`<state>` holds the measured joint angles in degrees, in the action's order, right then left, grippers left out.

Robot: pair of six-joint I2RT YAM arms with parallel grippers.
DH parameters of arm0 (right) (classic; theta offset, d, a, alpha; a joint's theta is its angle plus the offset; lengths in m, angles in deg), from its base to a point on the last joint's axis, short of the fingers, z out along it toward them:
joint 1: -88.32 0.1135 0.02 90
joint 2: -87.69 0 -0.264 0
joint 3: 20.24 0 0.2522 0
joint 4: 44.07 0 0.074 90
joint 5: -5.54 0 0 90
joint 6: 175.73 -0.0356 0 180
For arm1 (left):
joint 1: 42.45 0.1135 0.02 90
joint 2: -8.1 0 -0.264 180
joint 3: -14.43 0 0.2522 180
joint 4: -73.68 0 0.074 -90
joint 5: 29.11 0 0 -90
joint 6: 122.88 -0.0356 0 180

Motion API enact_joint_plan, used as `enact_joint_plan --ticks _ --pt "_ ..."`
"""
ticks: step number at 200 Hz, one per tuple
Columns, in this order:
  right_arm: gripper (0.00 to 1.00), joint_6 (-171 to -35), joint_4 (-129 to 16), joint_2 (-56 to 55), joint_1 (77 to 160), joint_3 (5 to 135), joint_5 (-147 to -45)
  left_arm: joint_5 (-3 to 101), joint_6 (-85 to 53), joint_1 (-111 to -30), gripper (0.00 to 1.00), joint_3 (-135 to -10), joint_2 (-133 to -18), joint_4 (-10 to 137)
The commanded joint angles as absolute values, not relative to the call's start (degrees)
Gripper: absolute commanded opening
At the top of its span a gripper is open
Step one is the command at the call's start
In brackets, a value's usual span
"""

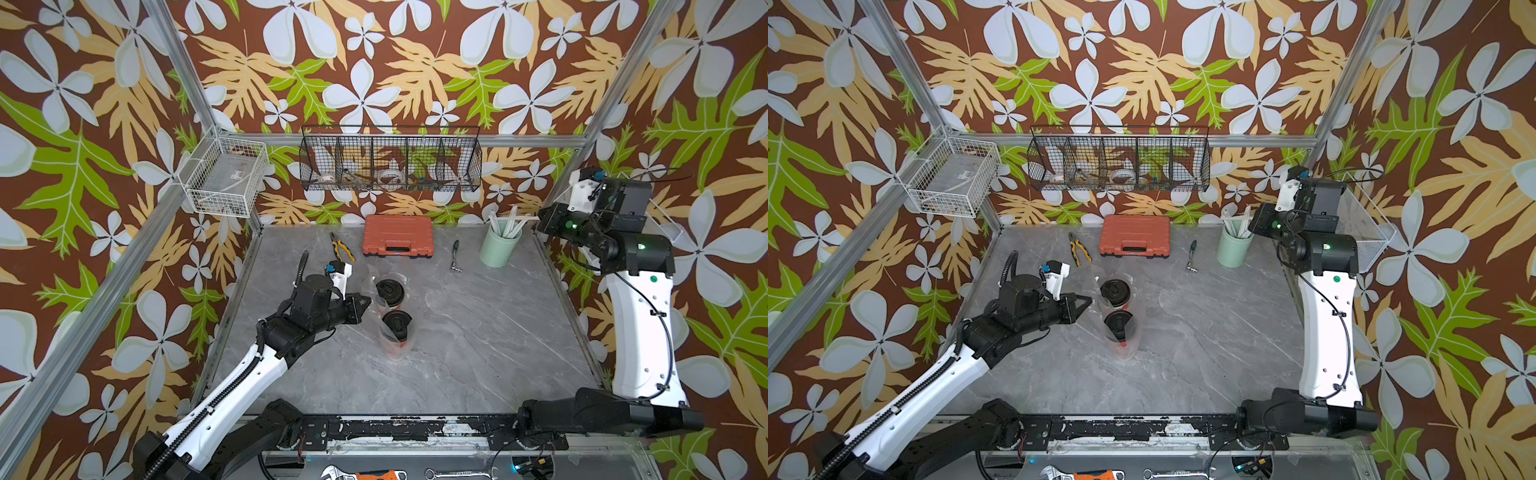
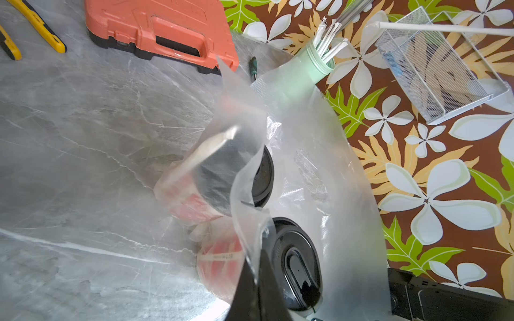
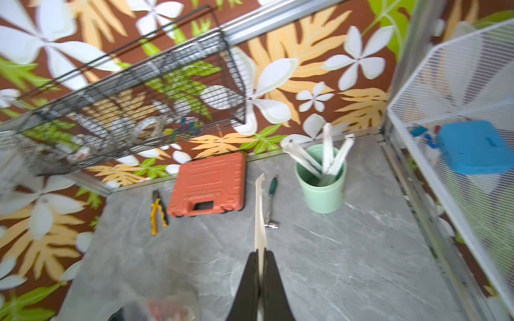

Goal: Pack milk tea into plastic carrier bags
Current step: Pick up the straw from the container, then place the straw in the plastic carrier bag.

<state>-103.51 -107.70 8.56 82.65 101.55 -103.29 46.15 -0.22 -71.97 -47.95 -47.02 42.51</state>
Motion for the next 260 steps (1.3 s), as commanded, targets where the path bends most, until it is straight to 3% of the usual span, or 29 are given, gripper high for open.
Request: enact_joint_plan --ticks 1,46,116,194,260 --pt "0.00 -104.49 -109.56 11.03 86.20 101.44 -111.16 48.31 -1.22 -71.89 0.00 -48.63 -46.90 42.06" --pt "0.00 -109.42 -109.69 14.44 103.03 98.58 -114.72 49.72 -1.94 -71.89 0.00 -49.12 -46.95 40.44" --pt "0.00 -109.05 -119.21 12.57 126.56 96.27 -104.11 47.84 -2.55 -71.89 0.00 -52.05 -48.09 38.66" --pt "0.00 -108.46 -123.44 9.47 132.93 96.62 -98.13 41.70 -0.64 -71.89 0.00 -51.21 -47.30 41.75" --pt "0.00 -106.26 -124.72 5.21 134.66 102.06 -99.71 38.73 0.95 -71.89 0.00 -49.54 -46.63 44.15"
